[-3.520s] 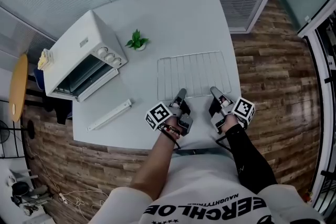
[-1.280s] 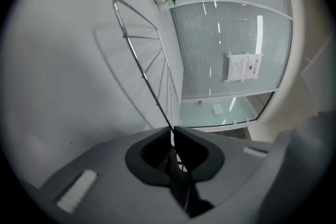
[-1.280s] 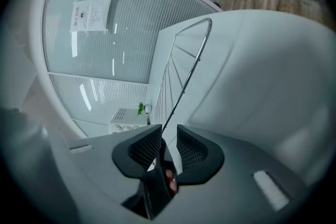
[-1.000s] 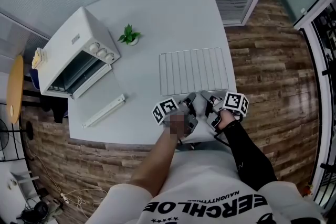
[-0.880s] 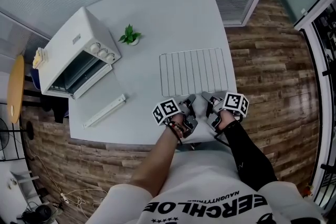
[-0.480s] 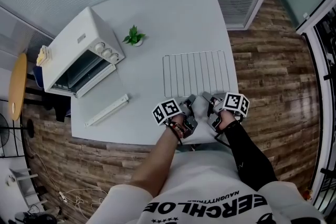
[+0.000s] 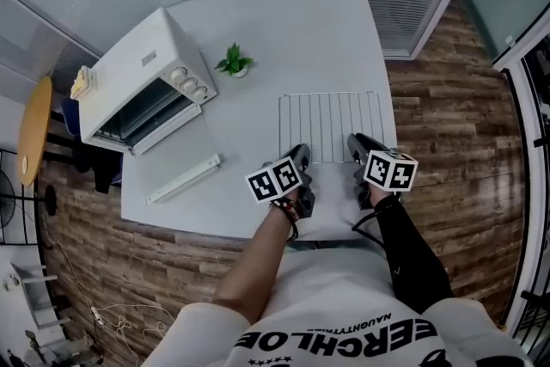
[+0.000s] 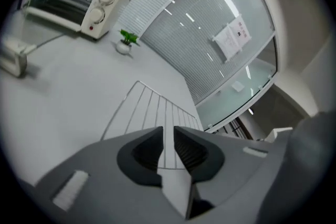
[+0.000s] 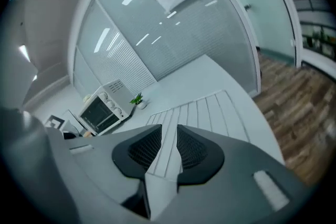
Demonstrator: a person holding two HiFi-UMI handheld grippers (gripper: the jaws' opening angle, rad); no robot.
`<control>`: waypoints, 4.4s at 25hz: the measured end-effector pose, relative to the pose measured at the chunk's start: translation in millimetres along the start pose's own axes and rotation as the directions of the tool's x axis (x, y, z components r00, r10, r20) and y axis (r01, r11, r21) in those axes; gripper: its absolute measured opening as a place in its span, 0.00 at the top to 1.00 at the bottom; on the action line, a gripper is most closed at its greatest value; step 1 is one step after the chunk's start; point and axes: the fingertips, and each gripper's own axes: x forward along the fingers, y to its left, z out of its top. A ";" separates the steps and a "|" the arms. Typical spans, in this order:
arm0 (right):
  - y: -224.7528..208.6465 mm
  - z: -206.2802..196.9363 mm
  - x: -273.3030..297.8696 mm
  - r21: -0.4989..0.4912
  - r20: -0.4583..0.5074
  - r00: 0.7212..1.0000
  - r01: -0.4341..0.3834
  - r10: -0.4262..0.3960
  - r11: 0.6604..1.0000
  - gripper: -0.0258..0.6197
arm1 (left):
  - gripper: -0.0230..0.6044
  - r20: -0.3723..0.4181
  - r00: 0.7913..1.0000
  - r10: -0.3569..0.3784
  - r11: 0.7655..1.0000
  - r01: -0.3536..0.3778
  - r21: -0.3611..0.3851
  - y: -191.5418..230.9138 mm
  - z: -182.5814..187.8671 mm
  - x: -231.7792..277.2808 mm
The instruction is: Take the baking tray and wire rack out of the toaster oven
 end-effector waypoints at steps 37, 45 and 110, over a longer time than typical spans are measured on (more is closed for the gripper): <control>248.2 81.7 3.0 -0.772 0.336 0.896 0.085 0.291 0.630 0.85 | 0.84 0.634 0.772 -0.052 0.672 -0.442 0.594 -7.6 195.6 -212.8; 337.6 42.5 27.5 -0.793 0.305 0.884 0.029 0.355 0.609 0.85 | 0.84 0.662 0.749 -0.025 0.677 -0.475 0.563 50.6 216.0 -287.0; 464.2 -56.6 253.1 0.285 0.099 0.823 -0.562 0.560 0.776 0.80 | 0.76 0.731 0.680 0.052 0.944 0.206 -0.259 298.6 300.9 -319.4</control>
